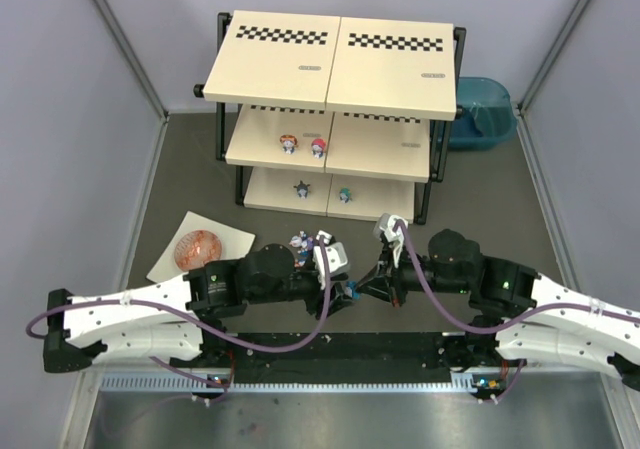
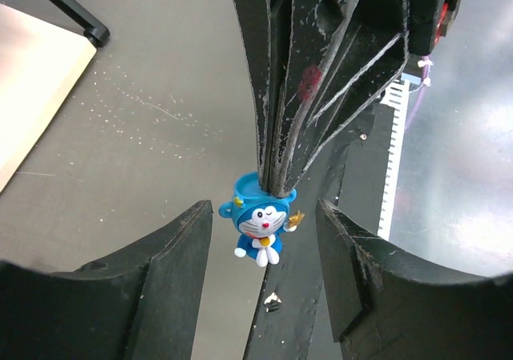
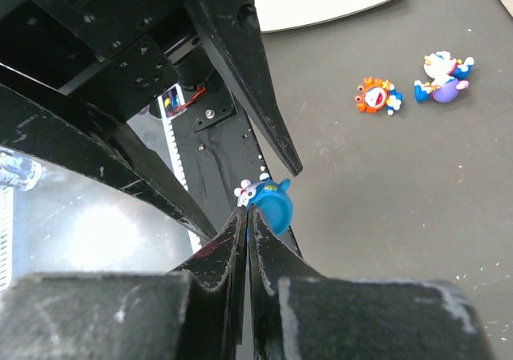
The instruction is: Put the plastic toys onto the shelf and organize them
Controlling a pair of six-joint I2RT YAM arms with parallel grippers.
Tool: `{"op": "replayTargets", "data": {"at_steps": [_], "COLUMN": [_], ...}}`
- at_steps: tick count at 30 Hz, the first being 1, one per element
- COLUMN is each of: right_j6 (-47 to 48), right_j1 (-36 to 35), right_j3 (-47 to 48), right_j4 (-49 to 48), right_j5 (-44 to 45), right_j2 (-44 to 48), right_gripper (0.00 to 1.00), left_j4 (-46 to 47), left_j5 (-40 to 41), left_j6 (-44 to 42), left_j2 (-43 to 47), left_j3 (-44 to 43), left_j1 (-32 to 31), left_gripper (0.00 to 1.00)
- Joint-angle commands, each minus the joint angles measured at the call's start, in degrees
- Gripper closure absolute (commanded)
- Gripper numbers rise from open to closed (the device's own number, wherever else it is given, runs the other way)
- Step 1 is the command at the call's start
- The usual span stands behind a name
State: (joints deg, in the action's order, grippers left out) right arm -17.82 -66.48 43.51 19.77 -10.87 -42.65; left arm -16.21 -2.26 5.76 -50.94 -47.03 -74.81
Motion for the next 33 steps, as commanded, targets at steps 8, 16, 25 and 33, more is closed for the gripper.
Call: {"op": "replayTargets", "data": {"at_steps": [8, 16, 25, 33], "right_j6": [-0.72, -1.07, -1.16, -0.99], "right_j1": [0.47, 0.39, 0.47, 0.47], "right_j3": [1.41, 0.97, 1.05, 0.88], "right_j4": [-2.28, -3.77, -4.13, -4.48], "right_j5": [-1.61, -2.40, -2.84, -3.10], "right_j2": [1.52, 1.08, 0.82, 0.29], "right_gripper": [1.00, 1.00, 1.00, 1.00], "left_j4": [3.29, 3.81, 3.73, 4.25], "left_j5": [0.24, 0.68, 1.38, 1.74], "left_j6": [-1.98, -2.24, -2.42, -2.24], "left_j2": [-1.62, -2.59, -3.12, -2.76], "left_j3": [-0.08, -0.44, -0.35, -0.26], "left_j1": [-0.43, -0.52, -0.43, -0.43], "left_gripper": [0.41, 0.41, 0.45, 0.53]}}
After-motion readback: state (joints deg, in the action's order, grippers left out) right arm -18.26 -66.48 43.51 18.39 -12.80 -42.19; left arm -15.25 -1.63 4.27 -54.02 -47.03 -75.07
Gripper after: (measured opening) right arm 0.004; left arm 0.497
